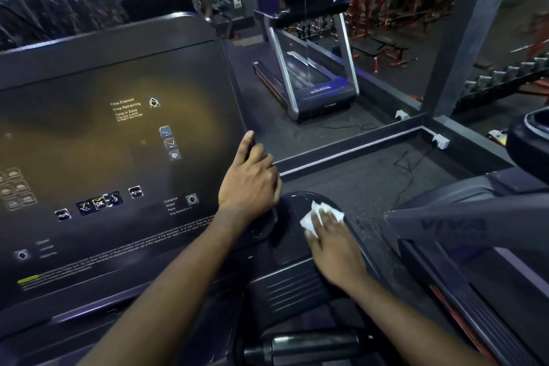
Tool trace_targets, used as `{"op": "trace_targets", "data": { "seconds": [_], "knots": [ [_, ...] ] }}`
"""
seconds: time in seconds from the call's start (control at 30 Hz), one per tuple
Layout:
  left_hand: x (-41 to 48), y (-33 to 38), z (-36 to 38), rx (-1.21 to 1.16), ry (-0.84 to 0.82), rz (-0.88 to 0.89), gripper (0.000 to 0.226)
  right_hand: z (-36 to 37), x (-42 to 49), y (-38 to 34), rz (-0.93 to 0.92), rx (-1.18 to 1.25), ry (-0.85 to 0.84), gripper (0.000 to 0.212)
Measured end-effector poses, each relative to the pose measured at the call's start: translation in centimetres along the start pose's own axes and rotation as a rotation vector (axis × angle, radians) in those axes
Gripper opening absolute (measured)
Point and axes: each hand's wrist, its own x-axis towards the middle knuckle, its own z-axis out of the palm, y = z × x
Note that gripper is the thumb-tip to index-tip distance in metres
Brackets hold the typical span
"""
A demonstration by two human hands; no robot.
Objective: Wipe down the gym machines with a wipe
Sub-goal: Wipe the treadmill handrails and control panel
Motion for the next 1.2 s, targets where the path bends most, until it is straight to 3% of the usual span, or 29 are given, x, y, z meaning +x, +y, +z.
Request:
{"op": "trace_targets", "data": {
  "seconds": [0.13, 0.27, 0.33, 0.5, 0.67, 0.73, 0.8, 0.87, 1.0, 1.13, 1.2],
  "knots": [
    [-0.1, 0.0, -0.3, 0.000, -0.008, 0.005, 0.044, -0.8, 2.1, -0.6, 0.079, -0.061, -0.075, 0.066],
    [0.0, -0.1, -0.2, 0.021, -0.021, 0.016, 0.048, 0.0, -4.1, -3.4, 0.215, -0.057, 0.010, 0.090],
    [-0.1, -0.1, -0.2, 0.030, -0.038, 0.020, 0.049, 0.7, -6.0, -5.0, 0.276, 0.033, -0.008, 0.092],
    [-0.2, -0.4, 0.1, 0.005, 0.007, 0.059, 0.046, 3.3, -7.5, -11.6, 0.412, 0.227, -0.022, 0.086],
    [-0.1, -0.6, 0.5, 0.006, 0.001, 0.126, 0.046, 5.7, -8.8, -17.0, 0.378, 0.305, -0.246, 0.079],
    [-0.3, -0.8, 0.6, 0.006, -0.029, 0.162, 0.046, 7.5, -8.2, -18.0, 0.406, 0.308, -0.153, 0.064],
    [-0.3, -1.0, 0.6, 0.001, -0.039, 0.181, 0.047, 8.2, -6.6, -16.9, 0.495, 0.302, -0.146, 0.072],
    [-0.4, -1.2, 0.3, 0.002, -0.044, 0.203, 0.048, 6.5, -4.3, -15.1, 0.752, 0.408, -0.089, 0.069],
    [-0.6, -1.5, 0.3, -0.021, -0.052, 0.223, 0.049, 4.0, -2.9, -12.9, 1.171, 0.689, 0.049, 0.084],
    [-0.6, -1.8, 0.6, -0.041, -0.012, 0.241, 0.045, 6.2, -3.4, -17.0, 1.143, 0.790, -0.158, 0.083],
    [-0.7, -1.9, 0.7, -0.057, 0.012, 0.246, 0.043, 6.6, -2.7, -16.3, 1.106, 0.842, -0.170, 0.087]
  ]
}}
